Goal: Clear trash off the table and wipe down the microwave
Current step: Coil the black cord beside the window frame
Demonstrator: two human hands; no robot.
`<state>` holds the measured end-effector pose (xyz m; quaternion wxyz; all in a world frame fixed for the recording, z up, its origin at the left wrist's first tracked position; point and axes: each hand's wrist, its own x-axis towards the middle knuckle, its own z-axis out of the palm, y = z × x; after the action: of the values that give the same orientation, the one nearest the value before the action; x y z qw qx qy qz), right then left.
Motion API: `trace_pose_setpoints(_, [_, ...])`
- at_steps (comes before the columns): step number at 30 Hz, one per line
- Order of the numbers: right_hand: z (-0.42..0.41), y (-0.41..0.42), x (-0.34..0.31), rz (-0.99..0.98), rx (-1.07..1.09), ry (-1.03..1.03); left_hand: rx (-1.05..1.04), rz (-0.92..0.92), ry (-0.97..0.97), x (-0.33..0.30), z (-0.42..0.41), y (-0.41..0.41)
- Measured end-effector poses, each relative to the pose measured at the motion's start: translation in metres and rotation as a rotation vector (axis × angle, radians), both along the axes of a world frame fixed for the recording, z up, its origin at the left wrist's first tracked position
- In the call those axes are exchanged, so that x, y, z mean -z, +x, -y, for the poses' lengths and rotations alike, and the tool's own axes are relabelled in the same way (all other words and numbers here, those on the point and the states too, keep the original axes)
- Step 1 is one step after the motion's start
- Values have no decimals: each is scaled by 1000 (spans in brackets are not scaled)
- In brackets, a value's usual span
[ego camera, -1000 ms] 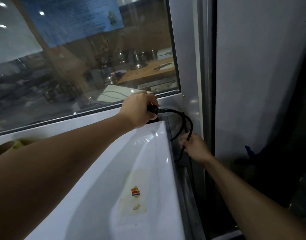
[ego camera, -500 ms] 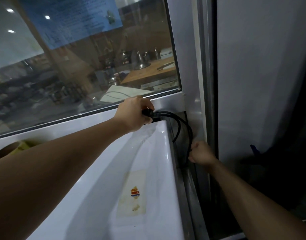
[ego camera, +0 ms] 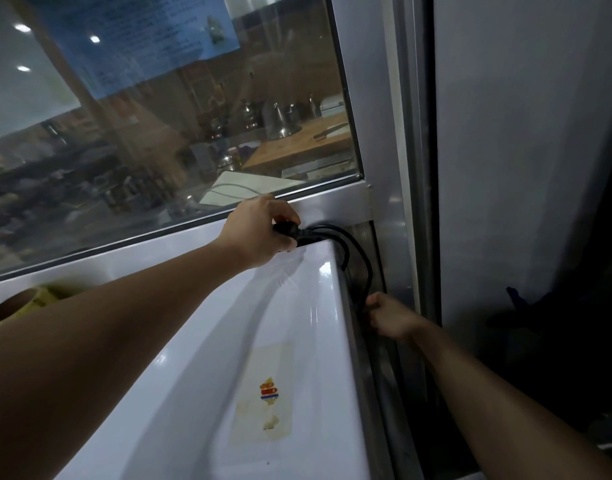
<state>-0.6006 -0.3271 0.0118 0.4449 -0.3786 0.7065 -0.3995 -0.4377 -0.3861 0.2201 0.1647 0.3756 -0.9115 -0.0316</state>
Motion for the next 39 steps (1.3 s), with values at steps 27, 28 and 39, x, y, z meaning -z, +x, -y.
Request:
trace_pose_setpoints(27, [-51,-5,-36,124,105,-124,-26,-70,19,2,-4,10])
trace_pose_setpoints(28, [-54,-6,-41,107,113,-140,-30,-71,17,2,-4,10])
trace_pose_setpoints(39, [-53,-14,-90,5,130,-318,-104,-85,-37,7,4,14])
